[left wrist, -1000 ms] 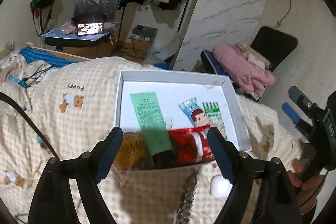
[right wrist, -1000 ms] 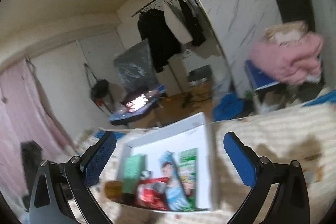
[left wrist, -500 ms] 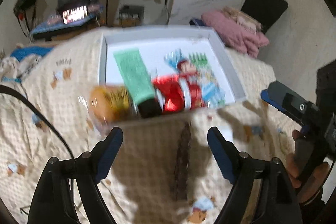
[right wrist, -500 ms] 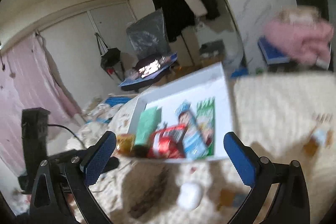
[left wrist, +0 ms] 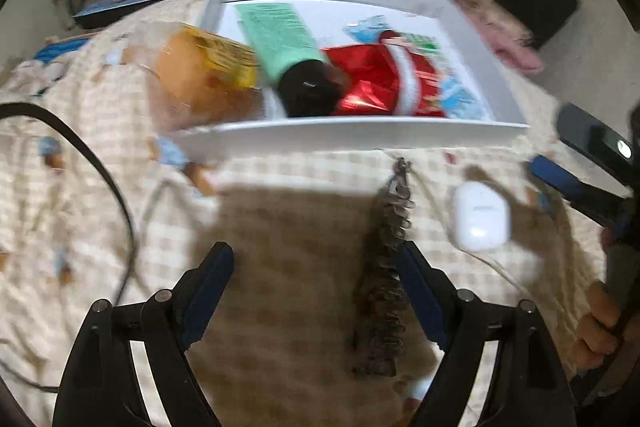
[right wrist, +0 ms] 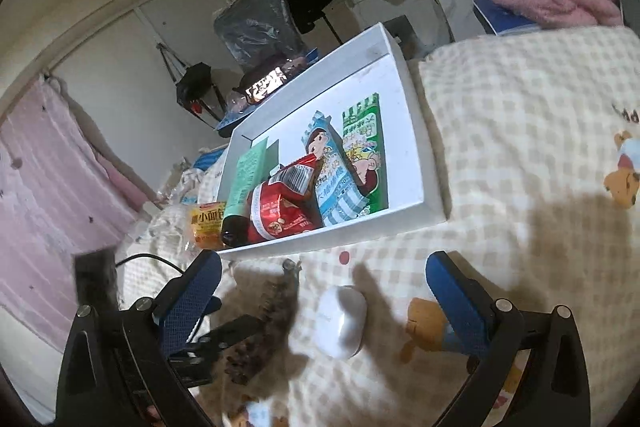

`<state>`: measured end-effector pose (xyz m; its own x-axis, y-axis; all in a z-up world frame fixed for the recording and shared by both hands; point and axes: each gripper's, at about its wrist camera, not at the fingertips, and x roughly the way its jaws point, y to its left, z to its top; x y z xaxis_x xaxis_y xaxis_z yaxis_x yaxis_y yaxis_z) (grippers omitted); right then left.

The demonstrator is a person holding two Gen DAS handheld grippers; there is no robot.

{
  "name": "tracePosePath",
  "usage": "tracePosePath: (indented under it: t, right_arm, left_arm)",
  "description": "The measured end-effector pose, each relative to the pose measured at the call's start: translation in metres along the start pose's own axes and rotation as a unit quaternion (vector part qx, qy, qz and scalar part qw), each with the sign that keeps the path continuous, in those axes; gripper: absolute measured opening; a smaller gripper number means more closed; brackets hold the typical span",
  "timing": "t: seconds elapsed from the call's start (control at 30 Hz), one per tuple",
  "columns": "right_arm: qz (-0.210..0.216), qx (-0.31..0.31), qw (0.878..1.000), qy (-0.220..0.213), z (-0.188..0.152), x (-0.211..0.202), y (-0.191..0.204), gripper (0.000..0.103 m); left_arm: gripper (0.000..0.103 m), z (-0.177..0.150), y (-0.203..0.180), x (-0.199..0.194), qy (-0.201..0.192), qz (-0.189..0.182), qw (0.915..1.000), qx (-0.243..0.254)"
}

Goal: Organize objects
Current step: 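Move the left gripper down onto the dark hair claw clip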

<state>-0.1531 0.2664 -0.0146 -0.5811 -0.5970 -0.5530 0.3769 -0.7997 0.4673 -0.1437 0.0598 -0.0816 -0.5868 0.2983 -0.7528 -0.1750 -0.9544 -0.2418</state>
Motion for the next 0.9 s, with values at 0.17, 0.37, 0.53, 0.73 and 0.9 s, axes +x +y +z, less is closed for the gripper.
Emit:
tracePosePath:
  t: [0.17,0.37,0.53,0.73,0.9]
  right_arm:
    - [-0.001,-0.016,1.000,0.003,-0.002,0.004,0.006,0.103]
    - [-0.003,-0.020,1.000,0.003,-0.002,0.005,0.007,0.103]
    - [-0.001,-0.017,1.000,0.004,-0.002,0.006,0.006,0.103]
    - [0.000,-0.023,1.000,0.010,-0.005,0.009,0.009,0.103]
    - [0.000,-0.023,1.000,0.010,-0.004,0.008,0.008,0.103]
  left_arm:
    - [0.102,-0.003,0.011,0.025,0.064,-0.022,0.9976,-0.014]
    - [0.102,-0.005,-0.002,0.032,0.079,0.009,0.9967,0.020]
    - [0.102,-0.012,-0.020,0.040,0.084,0.060,0.9921,0.071]
    - [0.102,-0.012,-0.020,0.042,0.084,0.059,0.9922,0.070]
    - [0.102,-0.012,-0.019,0.043,0.083,0.057,0.9926,0.068]
